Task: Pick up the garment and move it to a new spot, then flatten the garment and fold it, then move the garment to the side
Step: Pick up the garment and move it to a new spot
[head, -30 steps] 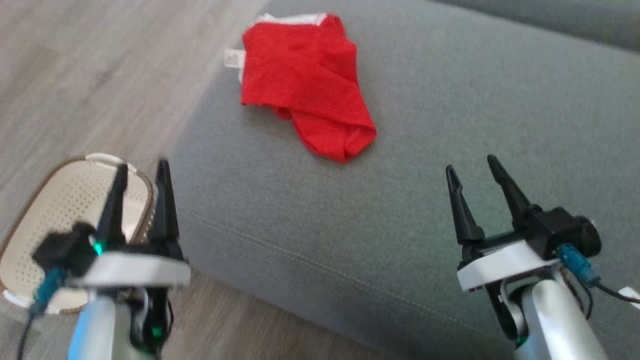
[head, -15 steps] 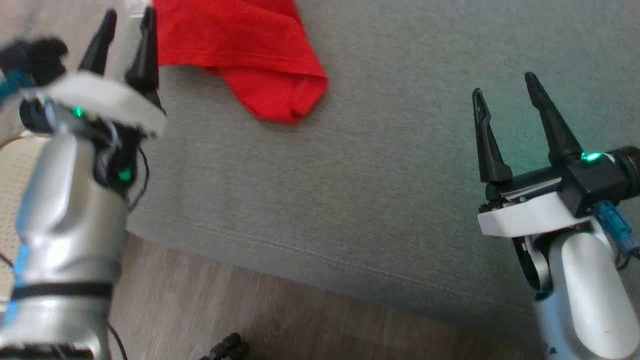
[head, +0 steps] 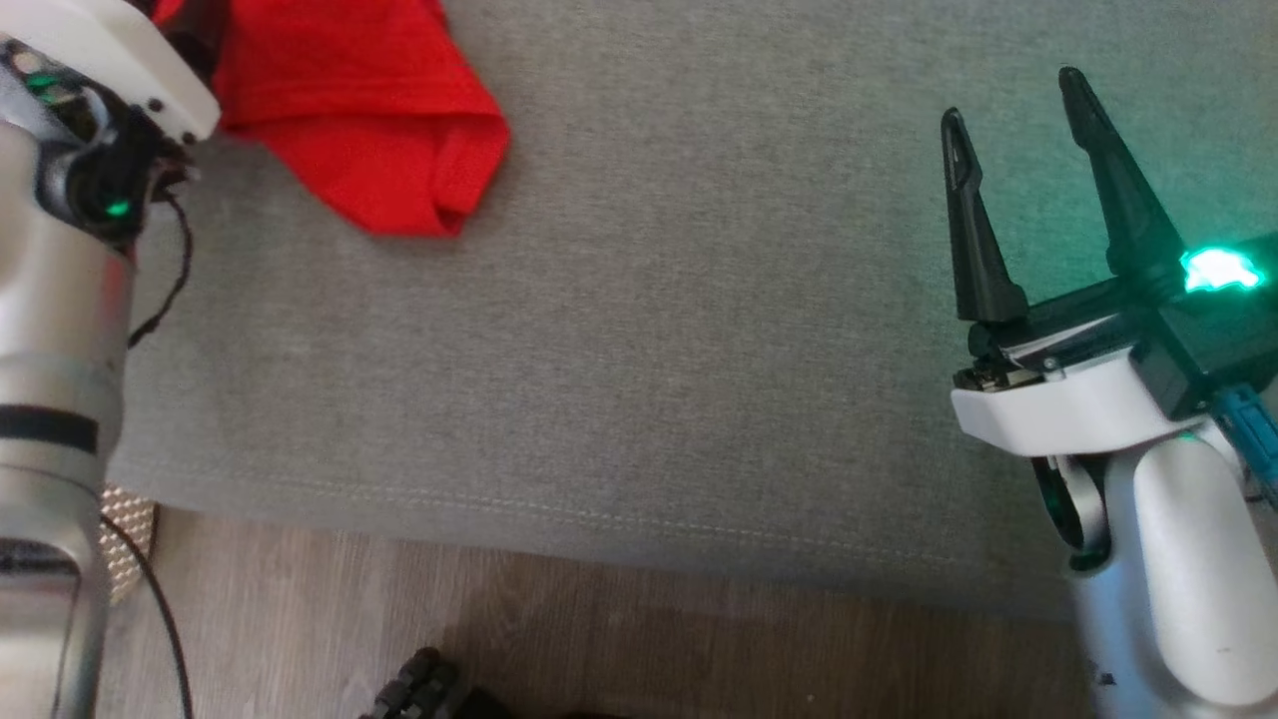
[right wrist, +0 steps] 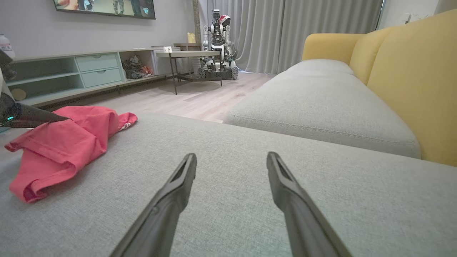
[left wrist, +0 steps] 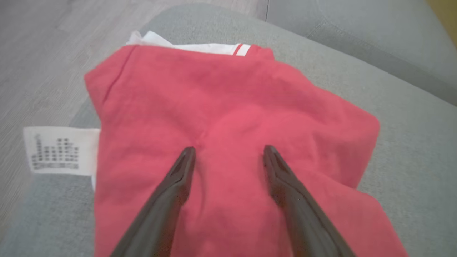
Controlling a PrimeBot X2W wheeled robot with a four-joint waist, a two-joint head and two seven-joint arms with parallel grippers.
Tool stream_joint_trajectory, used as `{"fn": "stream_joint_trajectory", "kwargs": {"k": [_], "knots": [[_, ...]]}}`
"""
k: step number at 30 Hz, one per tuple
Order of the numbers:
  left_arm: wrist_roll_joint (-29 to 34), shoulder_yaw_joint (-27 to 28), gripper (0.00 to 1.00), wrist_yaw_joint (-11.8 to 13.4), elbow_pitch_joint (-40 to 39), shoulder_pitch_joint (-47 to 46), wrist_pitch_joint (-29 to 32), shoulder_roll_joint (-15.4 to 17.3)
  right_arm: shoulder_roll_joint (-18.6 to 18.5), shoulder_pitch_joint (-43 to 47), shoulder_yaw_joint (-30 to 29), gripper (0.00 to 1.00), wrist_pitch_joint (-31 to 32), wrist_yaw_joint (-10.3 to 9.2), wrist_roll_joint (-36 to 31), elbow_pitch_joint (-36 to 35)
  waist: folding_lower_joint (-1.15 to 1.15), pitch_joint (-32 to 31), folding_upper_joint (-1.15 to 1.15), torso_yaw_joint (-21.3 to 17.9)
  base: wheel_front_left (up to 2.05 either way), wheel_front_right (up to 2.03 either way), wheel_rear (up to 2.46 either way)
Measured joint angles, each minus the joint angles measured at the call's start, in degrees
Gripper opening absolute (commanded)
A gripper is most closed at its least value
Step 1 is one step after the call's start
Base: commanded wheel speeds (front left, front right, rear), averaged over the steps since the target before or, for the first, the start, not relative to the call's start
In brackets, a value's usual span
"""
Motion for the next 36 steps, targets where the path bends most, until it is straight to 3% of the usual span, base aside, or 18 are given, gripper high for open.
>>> {"fn": "stream_joint_trajectory", "kwargs": {"k": [7, 8, 9, 13, 23, 31, 36], "knots": [[-1.8, -1.5, 1.00, 0.0, 6.4, -4.5, 1.7, 0.6, 0.0, -1.0, 0.0, 1.00, -0.3, 0.00, -0.4, -0.5, 0.00, 2.2, 0.00, -2.0, 0.00, 0.00, 0.00], [-2.0, -1.9, 0.63, 0.0, 6.6, -4.7, 1.8, 0.6, 0.1, -1.0, 0.0, 1.00, -0.5, 0.00, -0.4, -0.5, 0.00, 2.3, 0.00, -2.1, 0.00, 0.00, 0.00], [-2.4, -2.3, 0.00, 0.0, 6.6, -4.9, 1.8, 0.6, 0.1, -1.0, -0.1, 1.00, -0.5, 0.00, -0.4, -0.5, 0.00, 2.4, 0.00, -2.2, 0.00, 0.00, 0.00], [-3.8, -4.1, 0.00, 0.0, 6.4, -4.7, -1.2, 0.6, 0.2, -1.0, -0.3, 1.00, -0.9, 0.00, -0.4, -0.1, 0.00, 1.7, 0.00, -2.2, 0.00, 0.00, 0.00], [-4.4, -5.6, 0.00, 0.0, 2.4, -4.8, -20.6, 1.0, 0.4, -0.9, -0.5, 1.00, -2.6, 0.00, 0.9, 4.2, 0.00, -4.1, 0.00, -0.9, 0.00, 0.00, 0.00], [-5.0, -8.0, 0.00, 0.0, -6.5, -4.5, -23.5, 0.7, 0.4, -0.6, -0.5, 1.00, -3.8, 0.00, 4.1, 7.3, 0.00, -10.3, 0.00, -0.7, 0.00, 0.00, 0.00], [-5.0, -11.9, 0.00, 0.0, -12.4, -3.7, -23.5, -2.3, 0.5, -0.5, -0.5, 1.00, -4.3, 0.00, 6.2, 8.1, 0.00, -13.8, 0.01, -1.6, 0.00, 0.00, 0.00]]}}
